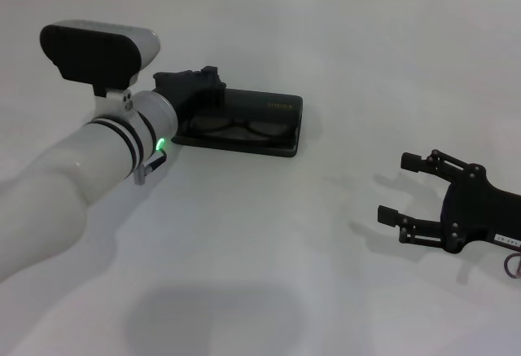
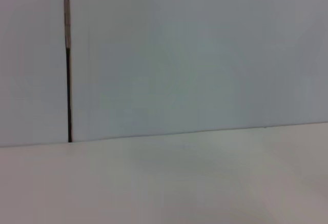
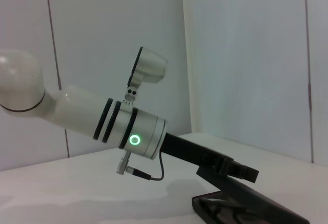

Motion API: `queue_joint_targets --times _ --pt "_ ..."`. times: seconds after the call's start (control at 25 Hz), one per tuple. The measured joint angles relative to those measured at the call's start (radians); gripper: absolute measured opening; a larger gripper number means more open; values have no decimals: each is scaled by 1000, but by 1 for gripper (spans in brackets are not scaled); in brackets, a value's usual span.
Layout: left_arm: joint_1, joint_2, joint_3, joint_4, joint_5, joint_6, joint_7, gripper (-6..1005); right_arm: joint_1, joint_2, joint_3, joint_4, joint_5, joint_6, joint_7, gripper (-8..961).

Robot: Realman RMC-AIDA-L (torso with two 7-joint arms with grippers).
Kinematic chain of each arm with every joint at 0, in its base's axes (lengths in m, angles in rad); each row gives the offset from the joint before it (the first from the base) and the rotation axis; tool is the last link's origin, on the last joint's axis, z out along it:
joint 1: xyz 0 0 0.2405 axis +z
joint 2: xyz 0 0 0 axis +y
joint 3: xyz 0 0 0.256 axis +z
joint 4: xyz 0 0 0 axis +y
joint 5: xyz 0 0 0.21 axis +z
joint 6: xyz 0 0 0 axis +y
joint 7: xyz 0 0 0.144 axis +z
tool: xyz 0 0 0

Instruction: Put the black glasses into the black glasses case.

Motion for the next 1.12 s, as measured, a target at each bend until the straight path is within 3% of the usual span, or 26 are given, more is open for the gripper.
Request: queue_joint_targets --times 0.88,1.12 --pt "11 -1 74 -41 0 -90 -27 22 1 0 0 0 0 0 13 884" --pt "12 6 75 30 0 -55 -32 22 -2 0 0 0 0 -1 14 884"
